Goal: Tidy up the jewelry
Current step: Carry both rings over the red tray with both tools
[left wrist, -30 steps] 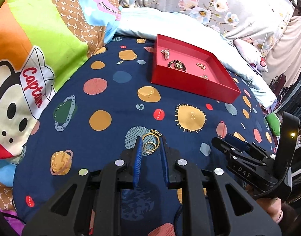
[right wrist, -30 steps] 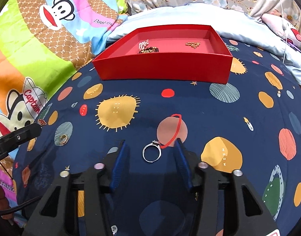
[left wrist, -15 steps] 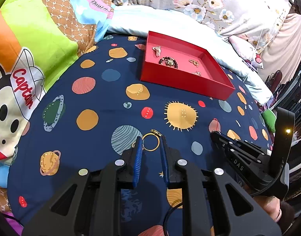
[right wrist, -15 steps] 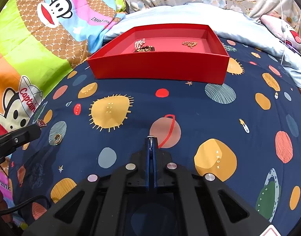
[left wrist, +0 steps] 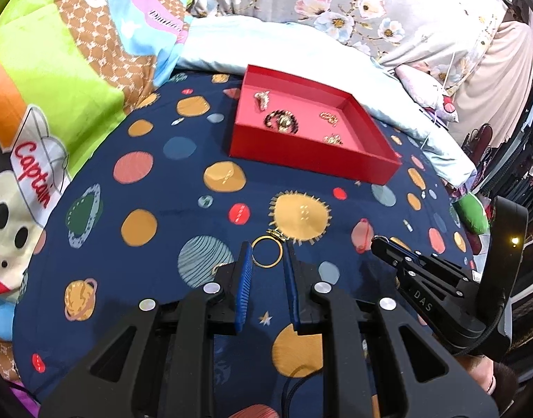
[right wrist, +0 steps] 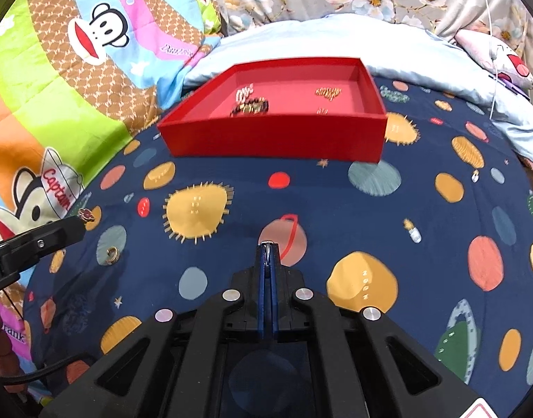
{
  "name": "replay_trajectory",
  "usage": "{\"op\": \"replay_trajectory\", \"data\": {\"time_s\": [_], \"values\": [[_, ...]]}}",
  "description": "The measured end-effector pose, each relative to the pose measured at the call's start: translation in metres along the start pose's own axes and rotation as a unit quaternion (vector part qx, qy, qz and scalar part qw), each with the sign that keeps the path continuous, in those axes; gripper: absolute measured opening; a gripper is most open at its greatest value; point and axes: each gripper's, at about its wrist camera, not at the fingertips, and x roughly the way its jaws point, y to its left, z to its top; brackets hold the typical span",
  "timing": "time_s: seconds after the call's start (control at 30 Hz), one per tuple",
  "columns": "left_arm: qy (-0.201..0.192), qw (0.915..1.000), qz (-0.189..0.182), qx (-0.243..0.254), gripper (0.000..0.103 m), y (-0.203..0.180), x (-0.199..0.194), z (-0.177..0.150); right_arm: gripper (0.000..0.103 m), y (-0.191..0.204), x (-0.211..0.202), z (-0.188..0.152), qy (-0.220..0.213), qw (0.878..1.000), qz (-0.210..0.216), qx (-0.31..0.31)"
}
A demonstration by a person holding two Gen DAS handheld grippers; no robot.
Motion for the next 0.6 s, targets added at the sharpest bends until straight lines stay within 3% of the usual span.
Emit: {"op": "replay_trajectory", "data": {"time_s": [0.23,0.6], "values": [[-0.029,0.9994,-0.011,0.017,0.017,-0.015,-0.003,0.030,0.002,-0.011,-0.017,0.024,-0.030,1.000,0.001,0.004],[-0.063,0.9958,-0.023,0.062,0.018,-0.048,0.014,0.092,0.002,-0.038,-0.018,0.089,-0.076,0.997,0.009,0.006]]}}
